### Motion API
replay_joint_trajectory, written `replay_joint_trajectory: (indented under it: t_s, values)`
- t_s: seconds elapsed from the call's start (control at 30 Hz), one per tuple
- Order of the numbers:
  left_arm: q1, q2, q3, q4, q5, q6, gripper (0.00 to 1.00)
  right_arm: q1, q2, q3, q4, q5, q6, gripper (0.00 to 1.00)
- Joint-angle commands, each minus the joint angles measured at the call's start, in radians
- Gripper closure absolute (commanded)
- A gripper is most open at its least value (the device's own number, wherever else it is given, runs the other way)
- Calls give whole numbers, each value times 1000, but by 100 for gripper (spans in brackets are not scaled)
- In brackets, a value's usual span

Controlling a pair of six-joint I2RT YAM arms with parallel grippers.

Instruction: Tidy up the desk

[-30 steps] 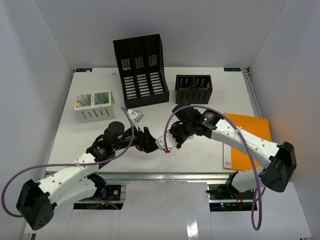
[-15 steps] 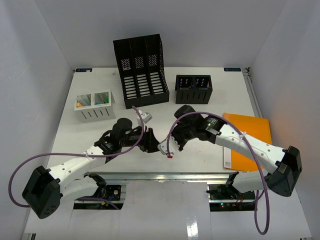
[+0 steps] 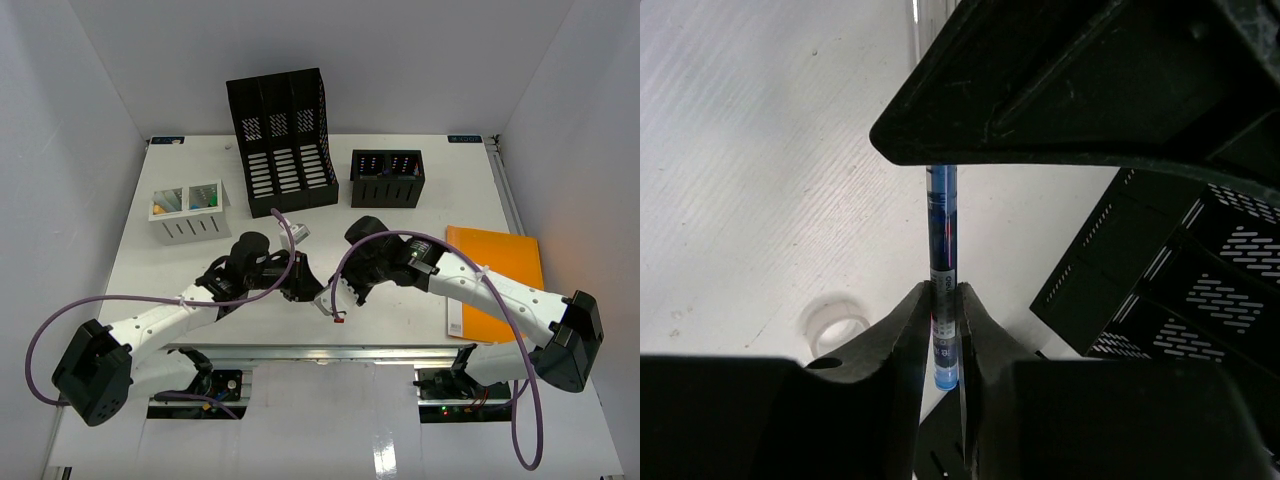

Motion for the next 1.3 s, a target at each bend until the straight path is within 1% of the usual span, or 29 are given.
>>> replay_joint_trajectory:
  t_s: [0.0, 0.07, 0.1, 0.17, 0.23, 0.3, 0.4, 0.47, 0.53, 0.6, 0.63, 0.67, 0.73, 0.8, 0.83, 0.9, 0.97, 1.03, 1.07, 1.13, 1.23, 1.27]
  values:
    - [-2, -20, -3, 59, 29, -10, 100, 8, -9, 0, 66, 7, 0, 64]
    - [-2, -34, -10, 69, 15, -14, 100, 8, -13, -7, 79, 14, 9, 49]
    - [-2, -40, -14, 73, 8, -15, 100, 8, -15, -11, 85, 19, 14, 44]
    - [0, -60, -33, 83, -33, -23, 100, 7, -27, -19, 101, 24, 30, 29]
    - [2, -78, -47, 89, -63, -29, 100, -5, -34, -10, 110, 9, 60, 20]
    - [6, -104, -69, 95, -100, -38, 100, -21, -40, 17, 114, -26, 119, 16]
    - [11, -140, -109, 107, -174, -56, 100, -76, -52, 71, 112, -96, 194, 13]
    - [13, -175, -131, 117, -217, -65, 100, -128, -57, 102, 115, -168, 272, 10]
    - [15, -217, -157, 139, -288, -75, 100, -207, -48, 145, 131, -307, 392, 7]
    - [15, -278, -202, 188, -339, -81, 100, -316, -24, 198, 147, -422, 550, 6]
    - [15, -289, -221, 196, -360, -81, 100, -334, -19, 216, 149, -473, 577, 6]
    - [15, -311, -240, 221, -384, -79, 100, -369, -6, 225, 174, -534, 653, 6]
    - [15, -375, -279, 293, -436, -70, 100, -473, 32, 236, 246, -668, 877, 7]
    - [15, -405, -307, 345, -472, -59, 100, -521, 54, 216, 347, -795, 1067, 7]
    - [15, -414, -317, 370, -486, -55, 100, -532, 64, 196, 412, -826, 1164, 7]
    - [15, -415, -339, 454, -511, -39, 100, -542, 84, 92, 637, -866, 1453, 6]
    - [15, -401, -345, 507, -523, -25, 100, -544, 101, 20, 949, -856, 1814, 6]
    - [15, -380, -343, 557, -531, -13, 100, -544, 130, -40, 1142, -842, 1998, 6]
    - [15, -371, -340, 585, -534, -6, 100, -544, 149, -54, 1188, -833, 2123, 7]
    - [15, -347, -328, 608, -535, -2, 100, -545, 173, -71, 1255, -826, 2206, 7]
    - [15, -313, -312, 633, -530, 5, 100, -546, 196, -78, 1294, -811, 2274, 8]
    - [15, -303, -309, 646, -529, 5, 100, -545, 203, -86, 1342, -814, 2303, 8]
